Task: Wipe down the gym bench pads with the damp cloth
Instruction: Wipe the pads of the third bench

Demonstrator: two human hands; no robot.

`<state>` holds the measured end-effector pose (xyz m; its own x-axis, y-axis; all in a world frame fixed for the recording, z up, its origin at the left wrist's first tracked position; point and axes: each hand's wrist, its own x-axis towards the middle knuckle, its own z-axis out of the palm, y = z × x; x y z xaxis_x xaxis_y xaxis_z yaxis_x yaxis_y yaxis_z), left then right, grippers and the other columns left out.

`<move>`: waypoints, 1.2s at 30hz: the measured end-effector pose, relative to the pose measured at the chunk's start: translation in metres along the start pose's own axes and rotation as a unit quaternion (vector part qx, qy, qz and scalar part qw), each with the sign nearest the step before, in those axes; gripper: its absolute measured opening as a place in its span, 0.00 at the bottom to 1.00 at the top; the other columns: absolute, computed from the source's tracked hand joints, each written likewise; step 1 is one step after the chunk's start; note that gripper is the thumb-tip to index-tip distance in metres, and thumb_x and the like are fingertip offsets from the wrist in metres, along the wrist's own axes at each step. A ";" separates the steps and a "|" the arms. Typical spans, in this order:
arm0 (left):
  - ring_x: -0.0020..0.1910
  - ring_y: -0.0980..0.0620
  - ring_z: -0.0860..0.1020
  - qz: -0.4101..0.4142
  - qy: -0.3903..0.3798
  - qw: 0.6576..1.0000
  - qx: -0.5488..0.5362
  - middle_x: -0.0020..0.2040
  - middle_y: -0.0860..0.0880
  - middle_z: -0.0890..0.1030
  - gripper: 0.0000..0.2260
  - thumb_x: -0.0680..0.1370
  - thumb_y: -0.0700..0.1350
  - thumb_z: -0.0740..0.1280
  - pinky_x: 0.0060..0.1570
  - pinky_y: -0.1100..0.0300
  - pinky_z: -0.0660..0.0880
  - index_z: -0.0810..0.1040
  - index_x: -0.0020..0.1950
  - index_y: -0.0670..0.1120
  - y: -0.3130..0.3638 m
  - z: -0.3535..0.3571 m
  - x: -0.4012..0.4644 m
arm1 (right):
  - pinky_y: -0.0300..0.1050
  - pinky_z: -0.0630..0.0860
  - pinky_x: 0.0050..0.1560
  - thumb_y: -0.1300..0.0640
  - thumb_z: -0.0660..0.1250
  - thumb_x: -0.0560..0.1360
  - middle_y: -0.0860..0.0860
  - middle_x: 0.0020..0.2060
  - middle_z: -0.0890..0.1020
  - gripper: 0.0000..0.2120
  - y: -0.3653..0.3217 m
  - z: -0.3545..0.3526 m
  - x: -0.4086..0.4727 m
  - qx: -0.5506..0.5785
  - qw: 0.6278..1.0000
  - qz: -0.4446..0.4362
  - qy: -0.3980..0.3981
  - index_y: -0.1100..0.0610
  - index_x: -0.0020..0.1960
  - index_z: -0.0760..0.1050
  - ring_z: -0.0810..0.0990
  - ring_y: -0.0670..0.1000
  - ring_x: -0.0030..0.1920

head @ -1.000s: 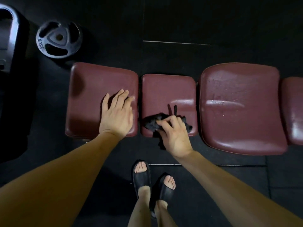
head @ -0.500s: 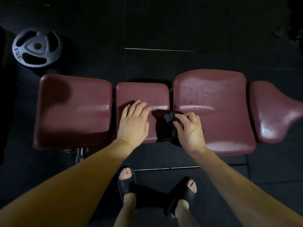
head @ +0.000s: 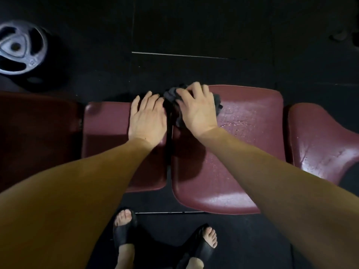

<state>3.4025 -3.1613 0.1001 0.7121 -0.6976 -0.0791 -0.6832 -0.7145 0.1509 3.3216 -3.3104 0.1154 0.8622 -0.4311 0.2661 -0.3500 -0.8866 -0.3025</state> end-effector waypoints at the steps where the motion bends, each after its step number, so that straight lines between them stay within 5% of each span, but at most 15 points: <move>1: 0.78 0.49 0.65 -0.002 0.003 1.000 0.008 0.75 0.48 0.73 0.23 0.82 0.48 0.51 0.80 0.46 0.53 0.71 0.75 0.45 0.000 0.003 0.000 | 0.57 0.73 0.43 0.52 0.65 0.79 0.57 0.50 0.78 0.13 0.010 -0.001 0.000 0.003 1.000 -0.025 -0.005 0.56 0.60 0.82 0.75 0.63 0.48; 9: 0.74 0.49 0.69 0.005 0.016 1.000 0.016 0.70 0.47 0.75 0.22 0.80 0.46 0.57 0.79 0.46 0.55 0.73 0.73 0.45 0.001 0.003 0.000 | 0.57 0.72 0.46 0.55 0.68 0.78 0.56 0.51 0.78 0.13 0.015 -0.007 -0.023 0.046 0.998 0.035 -0.013 0.55 0.60 0.82 0.75 0.61 0.49; 14: 0.72 0.49 0.69 0.004 0.013 1.000 0.018 0.68 0.47 0.75 0.24 0.79 0.48 0.53 0.80 0.48 0.53 0.74 0.73 0.45 0.000 0.001 0.001 | 0.57 0.73 0.45 0.57 0.69 0.77 0.56 0.50 0.79 0.13 0.013 -0.020 -0.088 0.068 0.995 -0.025 -0.065 0.55 0.61 0.82 0.75 0.60 0.48; 22: 0.71 0.48 0.69 0.011 0.032 0.999 -0.001 0.67 0.46 0.76 0.25 0.79 0.47 0.52 0.80 0.47 0.54 0.74 0.72 0.44 -0.002 0.005 0.000 | 0.59 0.74 0.44 0.53 0.65 0.80 0.57 0.49 0.79 0.12 0.012 0.002 0.008 0.010 1.000 -0.004 0.021 0.55 0.58 0.82 0.75 0.63 0.47; 28: 0.70 0.45 0.70 0.023 0.017 1.000 -0.009 0.66 0.46 0.74 0.20 0.80 0.46 0.55 0.79 0.44 0.55 0.75 0.70 0.47 0.000 -0.004 -0.004 | 0.59 0.73 0.44 0.55 0.66 0.79 0.56 0.49 0.78 0.12 0.004 -0.026 -0.096 0.044 0.997 -0.019 -0.055 0.56 0.60 0.81 0.75 0.61 0.46; 31: 0.76 0.42 0.63 0.032 -0.025 0.999 0.015 0.77 0.46 0.66 0.22 0.83 0.50 0.56 0.79 0.37 0.51 0.69 0.77 0.51 -0.006 -0.014 -0.024 | 0.60 0.74 0.46 0.52 0.64 0.79 0.55 0.52 0.78 0.13 0.015 -0.033 -0.095 0.021 0.993 -0.068 -0.092 0.56 0.59 0.80 0.75 0.61 0.48; 33: 0.82 0.42 0.48 0.035 -0.087 0.995 0.021 0.84 0.45 0.50 0.27 0.84 0.57 0.52 0.77 0.32 0.42 0.54 0.83 0.55 -0.011 -0.020 -0.037 | 0.60 0.75 0.46 0.51 0.63 0.79 0.56 0.51 0.78 0.12 0.021 -0.027 -0.058 -0.001 0.997 -0.050 -0.063 0.55 0.57 0.80 0.74 0.62 0.48; 36: 0.78 0.44 0.26 0.051 -0.214 0.975 0.022 0.80 0.48 0.25 0.39 0.81 0.69 0.52 0.72 0.27 0.32 0.33 0.82 0.56 -0.017 -0.022 -0.042 | 0.59 0.74 0.45 0.53 0.64 0.79 0.56 0.51 0.77 0.10 0.025 -0.018 -0.005 -0.028 0.999 0.012 -0.021 0.56 0.57 0.79 0.74 0.63 0.49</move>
<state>3.3884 -3.1187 0.1229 0.5128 -0.7174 -0.4715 -0.7603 -0.6346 0.1387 3.3024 -3.3338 0.1228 0.8673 -0.4465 0.2201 -0.3900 -0.8842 -0.2570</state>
